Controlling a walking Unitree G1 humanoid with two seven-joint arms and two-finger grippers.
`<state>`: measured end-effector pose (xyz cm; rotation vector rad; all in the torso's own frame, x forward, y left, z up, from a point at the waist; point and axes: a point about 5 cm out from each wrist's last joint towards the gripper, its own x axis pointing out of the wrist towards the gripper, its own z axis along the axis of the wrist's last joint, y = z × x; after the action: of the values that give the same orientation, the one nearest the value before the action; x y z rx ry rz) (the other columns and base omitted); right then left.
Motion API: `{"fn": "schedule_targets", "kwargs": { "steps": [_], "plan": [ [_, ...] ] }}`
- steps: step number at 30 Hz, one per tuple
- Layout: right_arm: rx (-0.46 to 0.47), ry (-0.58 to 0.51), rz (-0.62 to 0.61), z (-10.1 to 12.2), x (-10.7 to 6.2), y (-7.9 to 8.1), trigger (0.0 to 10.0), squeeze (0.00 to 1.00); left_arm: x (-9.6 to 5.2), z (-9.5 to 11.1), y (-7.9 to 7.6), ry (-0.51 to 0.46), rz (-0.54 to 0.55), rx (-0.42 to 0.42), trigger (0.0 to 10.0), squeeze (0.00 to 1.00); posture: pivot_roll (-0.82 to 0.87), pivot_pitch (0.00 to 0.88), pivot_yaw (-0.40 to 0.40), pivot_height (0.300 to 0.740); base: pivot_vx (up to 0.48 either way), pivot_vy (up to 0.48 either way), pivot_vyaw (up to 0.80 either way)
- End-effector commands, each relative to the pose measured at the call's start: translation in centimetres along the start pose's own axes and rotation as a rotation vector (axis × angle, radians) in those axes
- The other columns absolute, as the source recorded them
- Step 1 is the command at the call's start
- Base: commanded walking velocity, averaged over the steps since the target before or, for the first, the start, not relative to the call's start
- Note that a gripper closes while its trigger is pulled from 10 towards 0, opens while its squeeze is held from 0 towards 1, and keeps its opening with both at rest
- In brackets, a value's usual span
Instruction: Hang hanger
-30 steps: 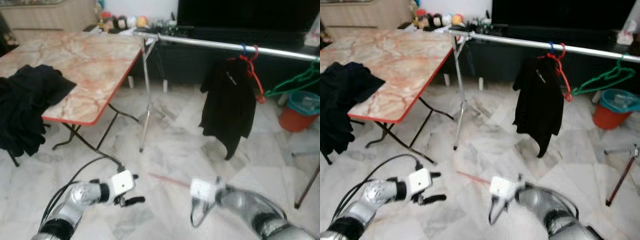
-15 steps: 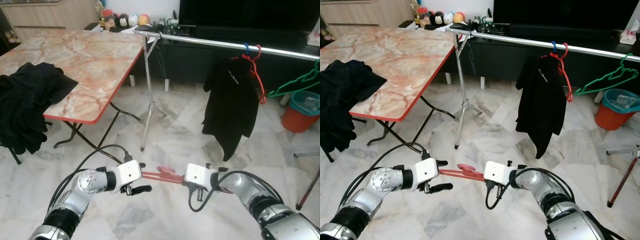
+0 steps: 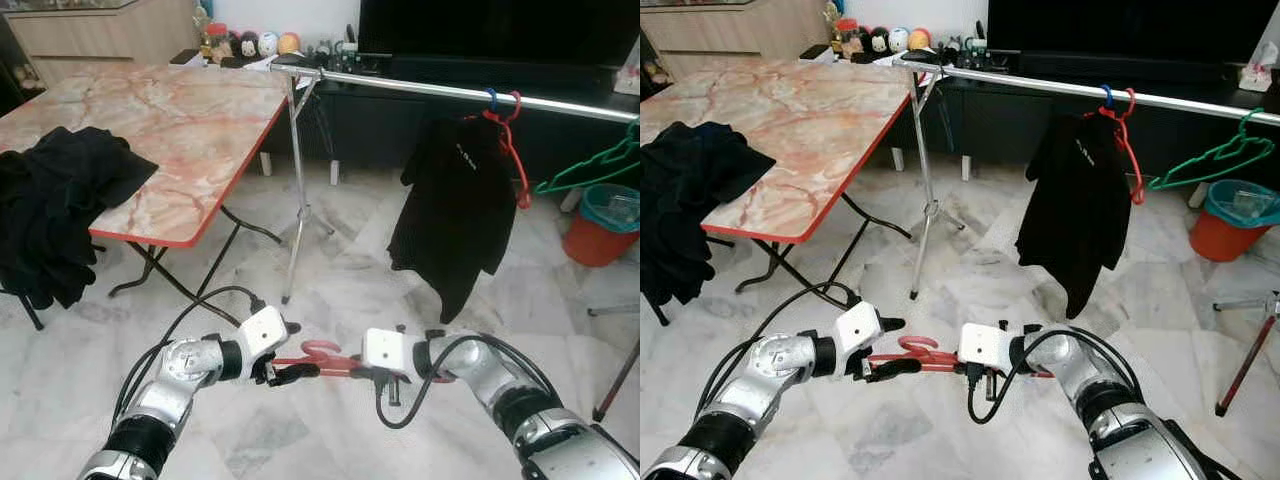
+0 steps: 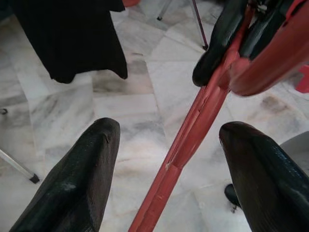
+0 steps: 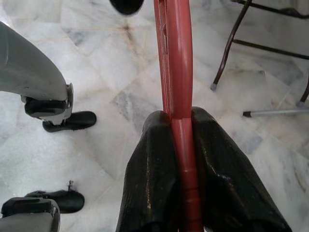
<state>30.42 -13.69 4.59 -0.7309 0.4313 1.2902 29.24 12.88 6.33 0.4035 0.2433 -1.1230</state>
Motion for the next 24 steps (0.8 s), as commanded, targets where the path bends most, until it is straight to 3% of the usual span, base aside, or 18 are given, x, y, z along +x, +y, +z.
{"fn": "schedule_targets", "kwargs": {
  "steps": [1, 21, 23, 24],
  "plan": [
    [-0.020, -0.020, 0.008, 0.6, -0.2, -0.3, 10.0, 0.00, -0.2, 0.1, 0.1, 0.003, -0.013, 0.007, 10.0, 0.00, 0.03, 0.000, 0.037, 0.740, 0.000, 0.000, 0.00],
    [-0.056, -0.060, 0.066, 1.9, 0.4, 0.2, 10.0, 0.00, 0.5, -0.8, -0.4, 0.039, -0.033, -0.015, 10.0, 0.00, 0.03, 0.000, 0.036, 0.740, 0.000, 0.000, 0.00],
    [-0.061, -0.053, 0.065, 1.9, 0.4, 0.2, 10.0, 0.00, 0.6, -0.9, -0.4, 0.044, -0.035, -0.014, 8.6, 0.00, 0.03, 0.000, 0.035, 0.740, 0.000, 0.000, 0.00],
    [-0.062, -0.056, 0.063, 1.9, 0.4, 0.2, 10.0, 0.00, 0.6, -1.0, -0.4, 0.048, -0.035, -0.014, 5.4, 0.00, 0.03, 0.000, 0.035, 0.740, 0.000, 0.000, 0.00]
  ]
}}
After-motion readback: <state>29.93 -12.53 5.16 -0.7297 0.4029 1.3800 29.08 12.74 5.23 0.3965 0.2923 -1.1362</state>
